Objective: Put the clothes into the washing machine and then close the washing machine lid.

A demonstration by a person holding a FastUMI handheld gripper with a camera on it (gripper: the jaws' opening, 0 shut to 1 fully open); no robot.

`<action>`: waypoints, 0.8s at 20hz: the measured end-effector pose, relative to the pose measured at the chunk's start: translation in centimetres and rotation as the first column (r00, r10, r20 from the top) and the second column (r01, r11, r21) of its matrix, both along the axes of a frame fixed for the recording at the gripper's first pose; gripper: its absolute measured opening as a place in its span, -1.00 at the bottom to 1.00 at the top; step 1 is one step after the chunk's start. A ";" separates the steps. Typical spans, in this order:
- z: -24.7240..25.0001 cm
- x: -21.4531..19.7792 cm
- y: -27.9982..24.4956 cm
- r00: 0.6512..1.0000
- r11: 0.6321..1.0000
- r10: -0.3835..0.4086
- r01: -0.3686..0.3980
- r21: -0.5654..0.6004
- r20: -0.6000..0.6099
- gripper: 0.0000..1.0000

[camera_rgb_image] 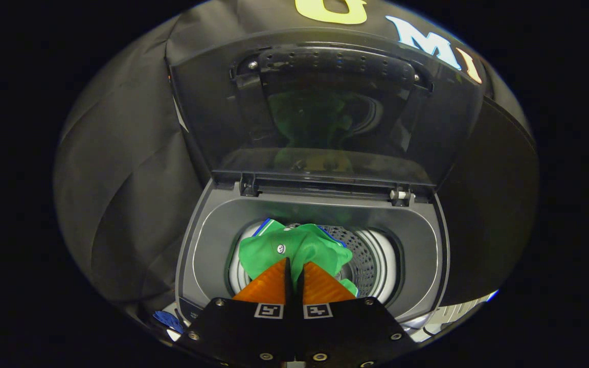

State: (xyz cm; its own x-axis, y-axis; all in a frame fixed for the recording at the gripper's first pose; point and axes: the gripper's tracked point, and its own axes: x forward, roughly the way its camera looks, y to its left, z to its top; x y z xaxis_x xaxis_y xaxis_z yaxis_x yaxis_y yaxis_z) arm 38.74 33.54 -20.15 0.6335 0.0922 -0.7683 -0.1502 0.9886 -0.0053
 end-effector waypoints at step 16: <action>0.9 -0.7 0.8 1.000 1.000 0.011 -0.011 -0.024 0.000 0.96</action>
